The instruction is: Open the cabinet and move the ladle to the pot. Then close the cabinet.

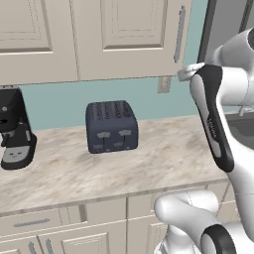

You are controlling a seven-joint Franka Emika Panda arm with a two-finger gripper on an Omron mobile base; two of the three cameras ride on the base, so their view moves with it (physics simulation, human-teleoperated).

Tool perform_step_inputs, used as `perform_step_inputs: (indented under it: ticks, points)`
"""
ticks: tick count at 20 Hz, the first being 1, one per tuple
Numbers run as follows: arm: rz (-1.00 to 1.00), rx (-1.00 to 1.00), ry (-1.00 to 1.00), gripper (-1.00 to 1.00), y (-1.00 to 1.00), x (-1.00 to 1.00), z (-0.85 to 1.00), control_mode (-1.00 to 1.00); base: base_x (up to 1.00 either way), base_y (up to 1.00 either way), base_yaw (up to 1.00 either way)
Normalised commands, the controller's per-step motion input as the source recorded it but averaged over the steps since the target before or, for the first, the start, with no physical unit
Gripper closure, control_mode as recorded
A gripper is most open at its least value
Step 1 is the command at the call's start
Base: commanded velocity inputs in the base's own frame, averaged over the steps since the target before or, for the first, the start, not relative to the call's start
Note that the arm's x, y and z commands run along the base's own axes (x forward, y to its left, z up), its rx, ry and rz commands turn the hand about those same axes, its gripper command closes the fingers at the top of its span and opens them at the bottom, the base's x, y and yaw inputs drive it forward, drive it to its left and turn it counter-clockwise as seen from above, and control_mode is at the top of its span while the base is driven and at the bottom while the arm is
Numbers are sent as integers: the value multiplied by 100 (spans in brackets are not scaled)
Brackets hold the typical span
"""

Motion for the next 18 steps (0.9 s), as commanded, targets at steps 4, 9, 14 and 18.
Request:
perform_step_inputs:
  ticks: [4,9,14,18]
  points:
    - [0,-1,-13,-100,-6,6,40,-100,0,0,0]
    - [0,-3,-11,-100,0,18,35,-100,0,0,0]
    - [0,0,-5,-100,-9,21,25,-100,0,0,0]
    - [0,0,0,-100,-18,30,17,-100,0,0,0]
